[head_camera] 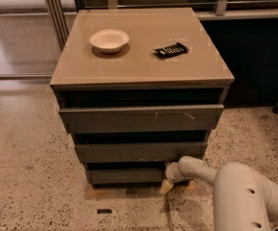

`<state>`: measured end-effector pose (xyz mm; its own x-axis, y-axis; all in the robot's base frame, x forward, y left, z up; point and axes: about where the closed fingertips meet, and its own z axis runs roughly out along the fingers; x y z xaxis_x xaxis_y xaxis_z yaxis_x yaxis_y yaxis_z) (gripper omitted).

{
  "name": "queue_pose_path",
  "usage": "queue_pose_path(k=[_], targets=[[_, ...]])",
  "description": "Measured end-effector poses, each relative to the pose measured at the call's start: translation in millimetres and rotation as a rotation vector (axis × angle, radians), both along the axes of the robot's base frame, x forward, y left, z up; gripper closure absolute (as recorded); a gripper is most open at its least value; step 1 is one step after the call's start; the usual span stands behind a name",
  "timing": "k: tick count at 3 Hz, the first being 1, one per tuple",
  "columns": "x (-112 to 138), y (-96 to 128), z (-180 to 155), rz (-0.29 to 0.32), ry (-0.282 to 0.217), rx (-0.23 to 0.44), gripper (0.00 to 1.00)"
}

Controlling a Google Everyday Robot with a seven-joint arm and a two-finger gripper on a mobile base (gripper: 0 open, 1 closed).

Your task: Open bottom drawer

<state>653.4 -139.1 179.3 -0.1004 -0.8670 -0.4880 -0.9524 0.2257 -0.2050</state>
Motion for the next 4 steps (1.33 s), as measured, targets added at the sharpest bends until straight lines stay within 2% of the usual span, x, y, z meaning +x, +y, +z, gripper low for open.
queue_pose_path(k=[2,4], targets=[[-9,5,-7,0.008,0.052,-0.015,0.0],[-22,-5,-21,-0.017,0.112,-0.028,0.0]])
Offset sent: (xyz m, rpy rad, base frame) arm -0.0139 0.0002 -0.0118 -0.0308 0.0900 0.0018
